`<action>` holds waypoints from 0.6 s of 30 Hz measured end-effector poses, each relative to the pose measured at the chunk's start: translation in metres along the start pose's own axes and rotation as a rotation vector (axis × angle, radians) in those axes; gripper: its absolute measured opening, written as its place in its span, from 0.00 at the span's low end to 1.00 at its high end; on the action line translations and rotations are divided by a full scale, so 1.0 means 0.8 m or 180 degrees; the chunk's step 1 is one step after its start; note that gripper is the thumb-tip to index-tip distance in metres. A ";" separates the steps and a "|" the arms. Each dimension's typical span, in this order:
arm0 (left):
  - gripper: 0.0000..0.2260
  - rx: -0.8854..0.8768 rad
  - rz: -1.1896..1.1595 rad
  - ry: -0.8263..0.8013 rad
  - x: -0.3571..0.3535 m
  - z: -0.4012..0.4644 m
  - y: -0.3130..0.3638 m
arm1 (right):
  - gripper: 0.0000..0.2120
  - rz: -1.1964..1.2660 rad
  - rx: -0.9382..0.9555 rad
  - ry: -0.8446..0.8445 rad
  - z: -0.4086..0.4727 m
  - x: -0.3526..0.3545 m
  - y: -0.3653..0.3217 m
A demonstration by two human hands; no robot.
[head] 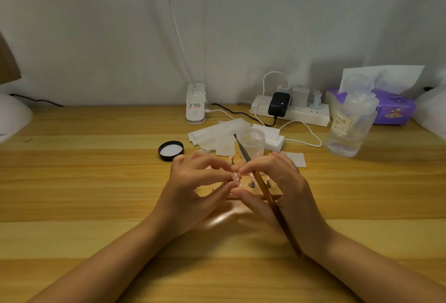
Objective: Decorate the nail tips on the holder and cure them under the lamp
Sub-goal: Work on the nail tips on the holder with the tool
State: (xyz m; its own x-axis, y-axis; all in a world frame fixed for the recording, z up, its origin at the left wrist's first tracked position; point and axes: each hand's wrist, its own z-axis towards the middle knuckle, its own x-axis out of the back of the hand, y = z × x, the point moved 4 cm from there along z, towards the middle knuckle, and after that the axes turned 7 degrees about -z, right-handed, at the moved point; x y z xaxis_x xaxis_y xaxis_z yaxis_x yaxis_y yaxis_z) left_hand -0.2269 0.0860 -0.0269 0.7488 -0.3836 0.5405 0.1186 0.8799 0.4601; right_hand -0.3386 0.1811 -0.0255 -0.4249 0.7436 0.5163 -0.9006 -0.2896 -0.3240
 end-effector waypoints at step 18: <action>0.08 0.0275 -0.0575 0.0481 0.012 0.001 -0.006 | 0.10 -0.0173 -0.1863 -0.0524 0.110 0.034 0.096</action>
State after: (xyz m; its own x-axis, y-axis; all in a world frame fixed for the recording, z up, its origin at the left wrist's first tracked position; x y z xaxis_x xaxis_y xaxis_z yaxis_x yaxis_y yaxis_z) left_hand -0.2210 0.0782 -0.0232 0.8103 -0.4804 0.3355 0.2080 0.7711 0.6018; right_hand -0.4272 0.1262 0.0338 -0.4303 0.6316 0.6449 -0.7415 0.1600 -0.6515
